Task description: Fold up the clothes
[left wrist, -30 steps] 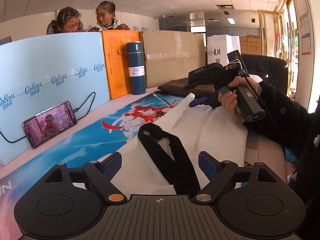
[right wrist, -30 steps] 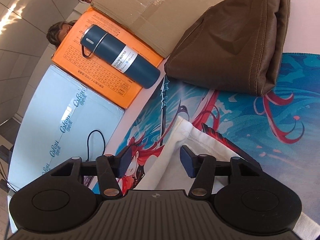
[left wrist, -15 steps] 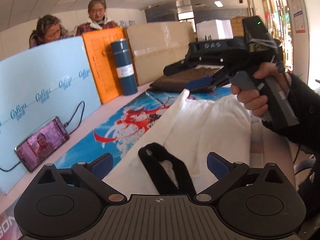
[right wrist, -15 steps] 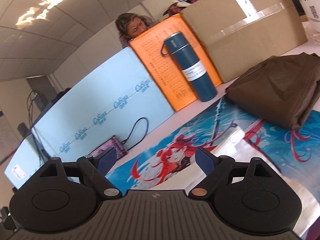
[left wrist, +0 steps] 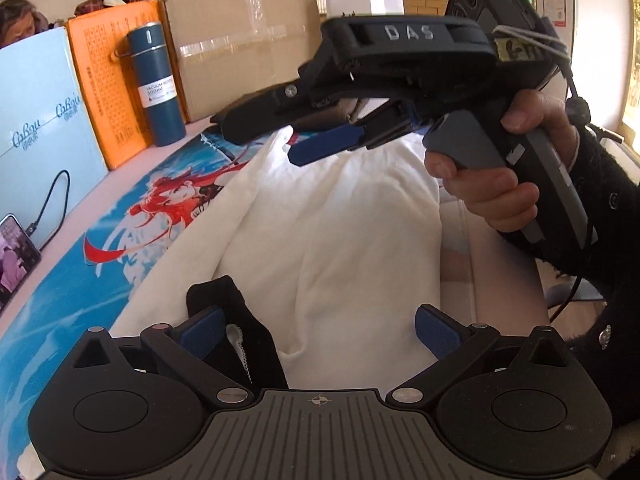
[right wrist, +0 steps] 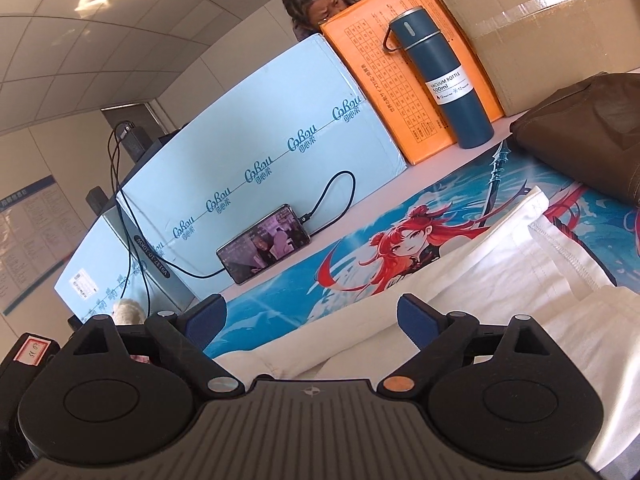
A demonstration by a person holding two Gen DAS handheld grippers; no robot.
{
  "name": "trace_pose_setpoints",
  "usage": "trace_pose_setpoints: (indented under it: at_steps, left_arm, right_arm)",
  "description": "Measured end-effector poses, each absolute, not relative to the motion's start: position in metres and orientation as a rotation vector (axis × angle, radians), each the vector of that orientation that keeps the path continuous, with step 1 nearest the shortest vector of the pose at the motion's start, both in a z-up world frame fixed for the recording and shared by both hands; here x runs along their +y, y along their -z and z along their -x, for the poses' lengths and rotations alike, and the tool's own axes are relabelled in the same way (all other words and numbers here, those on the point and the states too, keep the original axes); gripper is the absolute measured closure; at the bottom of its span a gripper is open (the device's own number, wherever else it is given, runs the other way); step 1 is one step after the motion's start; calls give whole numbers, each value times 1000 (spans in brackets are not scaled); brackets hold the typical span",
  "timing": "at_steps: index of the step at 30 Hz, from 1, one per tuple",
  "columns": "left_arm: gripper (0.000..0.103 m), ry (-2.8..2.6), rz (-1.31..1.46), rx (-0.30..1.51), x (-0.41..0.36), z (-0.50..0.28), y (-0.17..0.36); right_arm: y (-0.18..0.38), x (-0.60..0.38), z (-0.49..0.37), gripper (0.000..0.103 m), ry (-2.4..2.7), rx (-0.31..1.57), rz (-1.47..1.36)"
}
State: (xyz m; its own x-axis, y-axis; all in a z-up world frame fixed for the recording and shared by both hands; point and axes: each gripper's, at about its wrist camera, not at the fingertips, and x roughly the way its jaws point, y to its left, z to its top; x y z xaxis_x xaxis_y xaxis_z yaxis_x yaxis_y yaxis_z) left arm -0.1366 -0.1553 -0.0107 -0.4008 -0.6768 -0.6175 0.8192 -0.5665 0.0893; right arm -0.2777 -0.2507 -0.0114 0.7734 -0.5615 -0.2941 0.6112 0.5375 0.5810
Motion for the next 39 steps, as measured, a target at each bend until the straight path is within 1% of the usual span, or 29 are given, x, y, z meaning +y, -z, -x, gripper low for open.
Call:
trace_pose_setpoints:
  at_steps: [4, 5, 10, 14, 18, 22, 28, 33, 37, 39]
  left_arm:
    - [0, 1940, -625, 217, -140, 135, -10]
    - [0, 1869, -590, 226, -142, 134, -13]
    - [0, 1678, -508, 501, -170, 127, -6]
    - [0, 1624, -639, 610, -188, 132, 17]
    - [0, 1571, -665, 533, -178, 146, 15]
    - [0, 1519, -633, 332, -160, 184, -2]
    - [0, 1642, -634, 141, -158, 264, 11]
    - [0, 1658, -738, 81, -185, 307, 32]
    - [0, 1626, -763, 56, -205, 322, 38]
    - [0, 1623, -766, 55, -214, 325, 39]
  right_arm:
    - [13, -250, 291, 10, 707, 73, -708]
    - [14, -250, 295, 9, 709, 71, -707]
    - [18, -257, 305, 9, 721, 60, -758]
    - [16, -262, 319, 9, 748, 47, -754]
    - [10, -274, 347, 9, 815, 38, -717]
    - [-1, -298, 378, 9, 858, 61, -632]
    - [2, -358, 378, 8, 717, 193, -639]
    - [14, -395, 350, 8, 618, 298, -661]
    - [28, -415, 335, 9, 645, 365, -653]
    - [33, -418, 331, 12, 674, 383, -620]
